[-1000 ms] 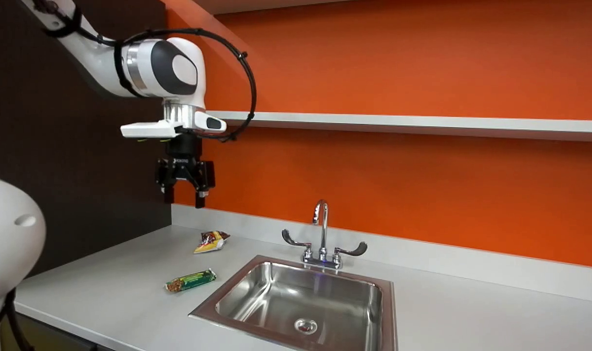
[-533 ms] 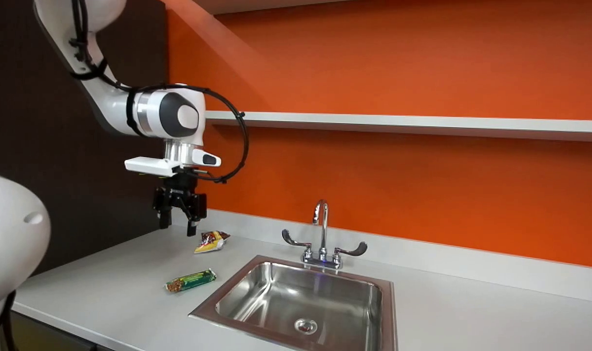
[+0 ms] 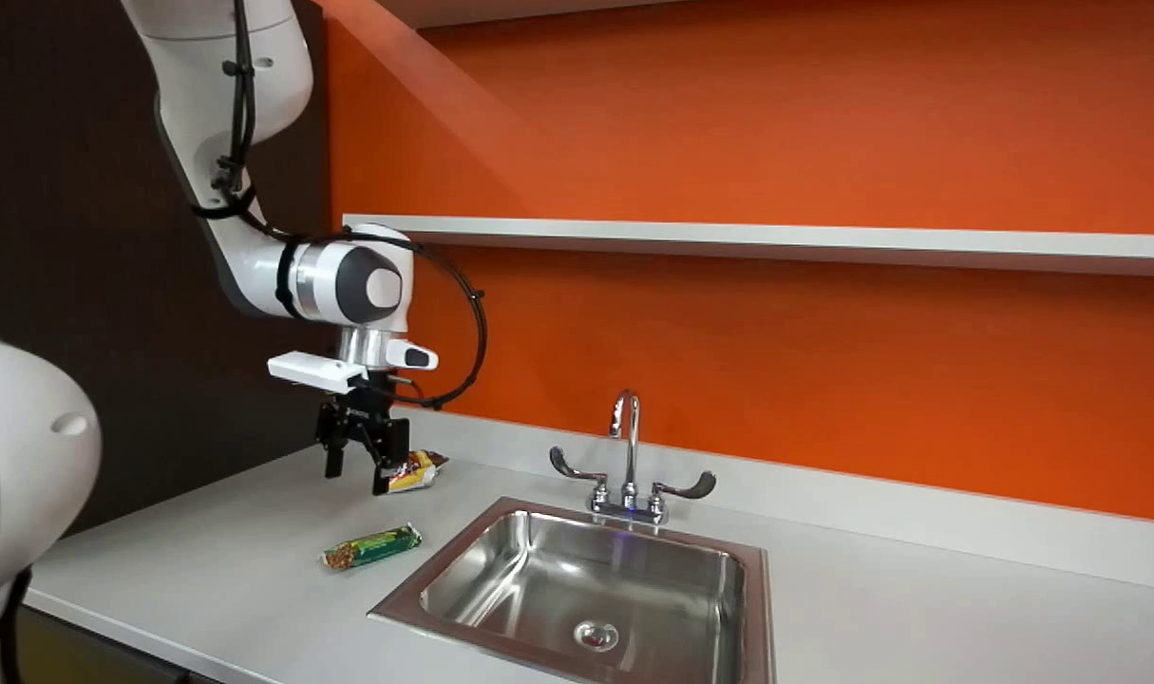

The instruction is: Pick up the candy bar and put it on the shelf

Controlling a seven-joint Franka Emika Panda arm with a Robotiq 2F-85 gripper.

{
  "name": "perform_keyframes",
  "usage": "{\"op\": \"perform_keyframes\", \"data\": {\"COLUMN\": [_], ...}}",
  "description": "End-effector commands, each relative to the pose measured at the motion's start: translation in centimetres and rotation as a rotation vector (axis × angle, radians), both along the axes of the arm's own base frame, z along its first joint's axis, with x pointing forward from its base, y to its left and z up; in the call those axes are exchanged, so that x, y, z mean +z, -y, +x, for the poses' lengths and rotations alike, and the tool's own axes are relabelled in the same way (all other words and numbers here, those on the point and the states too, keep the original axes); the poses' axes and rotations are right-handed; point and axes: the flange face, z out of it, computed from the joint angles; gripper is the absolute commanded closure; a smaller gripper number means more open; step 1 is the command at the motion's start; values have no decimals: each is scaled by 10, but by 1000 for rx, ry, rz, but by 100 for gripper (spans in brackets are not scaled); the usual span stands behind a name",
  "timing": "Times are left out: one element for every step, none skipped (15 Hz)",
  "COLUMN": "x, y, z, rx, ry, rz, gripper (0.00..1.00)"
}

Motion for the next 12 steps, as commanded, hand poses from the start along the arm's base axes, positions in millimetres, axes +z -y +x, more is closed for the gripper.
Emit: {"op": "perform_keyframes", "data": {"x": [-19, -25, -33, -38, -44, -50, -56, -61, -68, -72, -76, -79], "y": [-4, -4, -4, -4, -4, -4, -5, -5, -5, -5, -5, -5], "z": [23, 26, 29, 31, 33, 34, 36, 37, 39, 40, 41, 42], "rx": [-53, -60, -71, -81, -94, -103, -114, -124, -139, -152, -174, -198], "ry": [-2, -5, -13, -18, -26, -32, -38, -42, -47, -50, -56, -61], "rz": [6, 7, 6, 5, 3, 3, 2, 2, 2, 2, 8, 14], "gripper": [0, 0, 0, 0, 0, 0, 0, 0, 0, 0, 0, 0]}}
